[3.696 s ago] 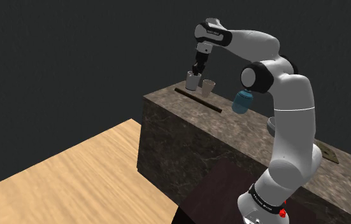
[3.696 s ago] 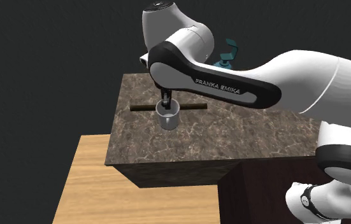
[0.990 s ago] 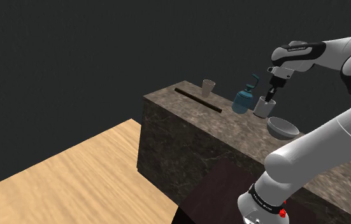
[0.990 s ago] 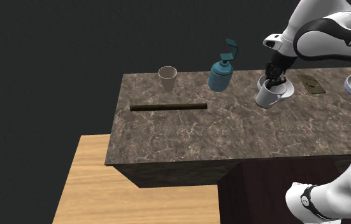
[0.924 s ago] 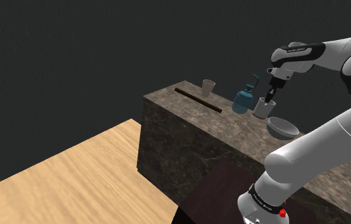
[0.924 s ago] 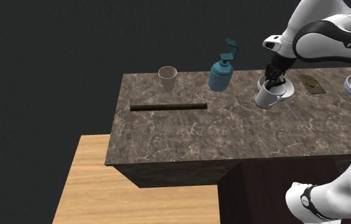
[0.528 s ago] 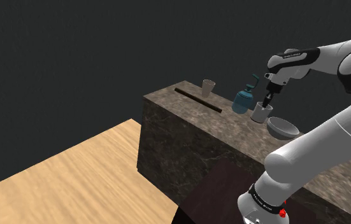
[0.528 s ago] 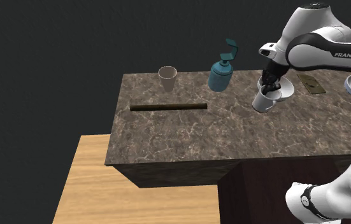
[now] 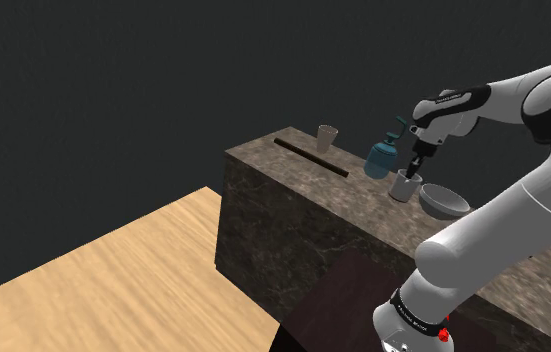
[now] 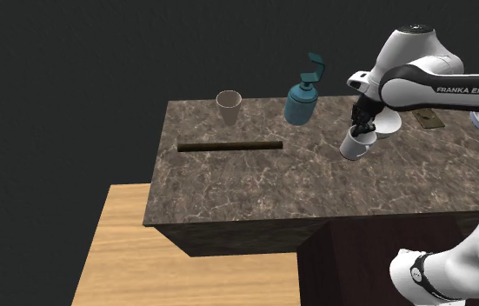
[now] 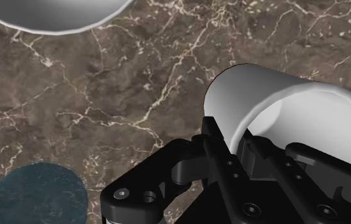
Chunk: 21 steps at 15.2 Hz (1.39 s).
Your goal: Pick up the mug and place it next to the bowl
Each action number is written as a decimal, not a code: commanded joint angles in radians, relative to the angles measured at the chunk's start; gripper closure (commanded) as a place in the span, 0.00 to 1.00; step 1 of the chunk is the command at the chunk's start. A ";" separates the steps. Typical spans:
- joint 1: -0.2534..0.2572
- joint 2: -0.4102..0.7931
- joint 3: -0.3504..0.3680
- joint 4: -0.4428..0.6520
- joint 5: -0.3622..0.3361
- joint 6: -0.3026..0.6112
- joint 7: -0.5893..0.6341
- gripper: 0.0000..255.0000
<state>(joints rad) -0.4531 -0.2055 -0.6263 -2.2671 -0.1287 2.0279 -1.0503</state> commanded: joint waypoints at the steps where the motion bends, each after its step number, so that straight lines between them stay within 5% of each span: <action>1: 0.000 0.011 -0.004 -0.018 0.004 0.029 -0.004 1.00; 11: 0.007 0.094 -0.027 -0.089 0.048 0.170 -0.041 1.00; 18: 0.007 0.094 -0.027 -0.089 0.048 0.170 -0.041 1.00; 19: 0.007 0.094 -0.027 -0.089 0.048 0.170 -0.041 0.00; 21: 0.007 0.094 -0.027 -0.089 0.048 0.170 -0.041 0.00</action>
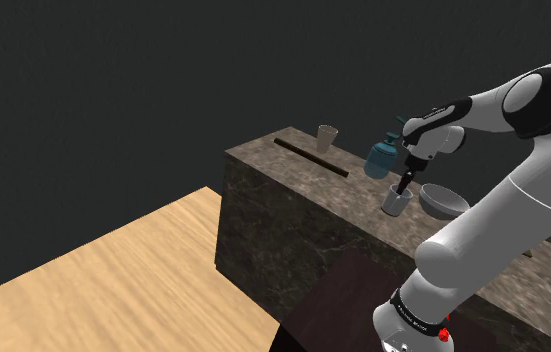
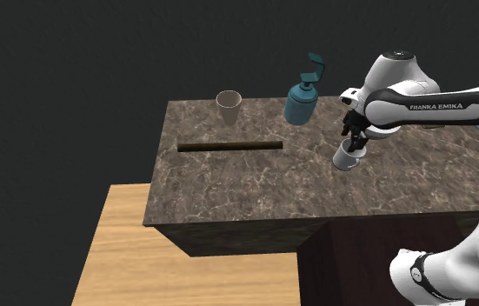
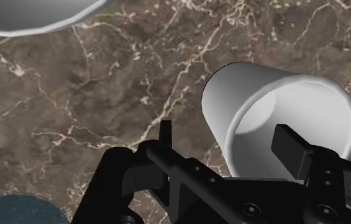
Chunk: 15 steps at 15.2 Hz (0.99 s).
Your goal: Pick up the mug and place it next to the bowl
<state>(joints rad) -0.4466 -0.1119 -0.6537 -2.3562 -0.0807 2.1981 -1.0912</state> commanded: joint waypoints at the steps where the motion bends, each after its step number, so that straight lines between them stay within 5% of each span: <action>1: 0.000 0.000 0.000 0.000 0.000 0.000 0.000 0.00; 7: -0.003 -0.068 0.018 0.078 -0.035 -0.135 0.030 0.00; 15: -0.003 -0.068 0.018 0.078 -0.035 -0.135 0.030 0.00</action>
